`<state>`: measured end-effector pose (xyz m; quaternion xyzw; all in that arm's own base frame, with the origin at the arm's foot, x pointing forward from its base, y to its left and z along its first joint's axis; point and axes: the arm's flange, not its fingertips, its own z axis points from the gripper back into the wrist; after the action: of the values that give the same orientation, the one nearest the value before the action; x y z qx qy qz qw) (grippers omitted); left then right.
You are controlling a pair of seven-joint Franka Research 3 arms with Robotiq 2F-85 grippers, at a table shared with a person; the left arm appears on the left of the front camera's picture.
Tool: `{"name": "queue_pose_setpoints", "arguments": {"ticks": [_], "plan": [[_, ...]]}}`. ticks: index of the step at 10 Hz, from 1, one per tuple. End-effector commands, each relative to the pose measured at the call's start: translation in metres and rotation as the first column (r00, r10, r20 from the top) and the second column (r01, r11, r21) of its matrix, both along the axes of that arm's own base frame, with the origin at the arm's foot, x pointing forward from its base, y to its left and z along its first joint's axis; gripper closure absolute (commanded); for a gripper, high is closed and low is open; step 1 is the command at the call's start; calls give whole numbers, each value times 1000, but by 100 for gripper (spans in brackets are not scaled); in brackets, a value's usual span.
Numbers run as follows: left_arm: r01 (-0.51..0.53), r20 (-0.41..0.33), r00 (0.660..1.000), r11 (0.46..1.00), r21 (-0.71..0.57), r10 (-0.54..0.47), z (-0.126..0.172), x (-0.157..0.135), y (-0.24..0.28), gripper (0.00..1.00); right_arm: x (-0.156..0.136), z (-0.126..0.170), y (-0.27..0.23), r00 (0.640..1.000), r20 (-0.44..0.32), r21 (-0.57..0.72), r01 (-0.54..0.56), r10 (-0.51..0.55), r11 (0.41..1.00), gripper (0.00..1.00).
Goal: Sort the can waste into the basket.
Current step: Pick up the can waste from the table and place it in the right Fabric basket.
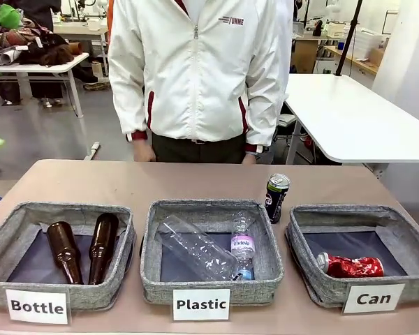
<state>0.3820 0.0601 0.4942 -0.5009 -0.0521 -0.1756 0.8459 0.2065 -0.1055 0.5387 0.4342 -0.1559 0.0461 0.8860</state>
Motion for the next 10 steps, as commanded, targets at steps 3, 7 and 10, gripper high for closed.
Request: {"name": "queue_pose_setpoints", "arguments": {"ticks": [3, 7, 10], "plan": [[188, -14, 981, 966, -180, -193, -60, 72, -57, 0, 16, -3, 32, 1000, -21, 142, 23, -20, 990, 0], [159, -31, 986, 973, -167, -166, -75, 72, -71, 0, 8, 3, 10, 1000, -3, 66, -6, 7, 998, 0], [159, -31, 986, 973, -167, -166, -75, 72, -71, 0, 8, 3, 10, 1000, -3, 66, -6, 7, 998, 0]]}}
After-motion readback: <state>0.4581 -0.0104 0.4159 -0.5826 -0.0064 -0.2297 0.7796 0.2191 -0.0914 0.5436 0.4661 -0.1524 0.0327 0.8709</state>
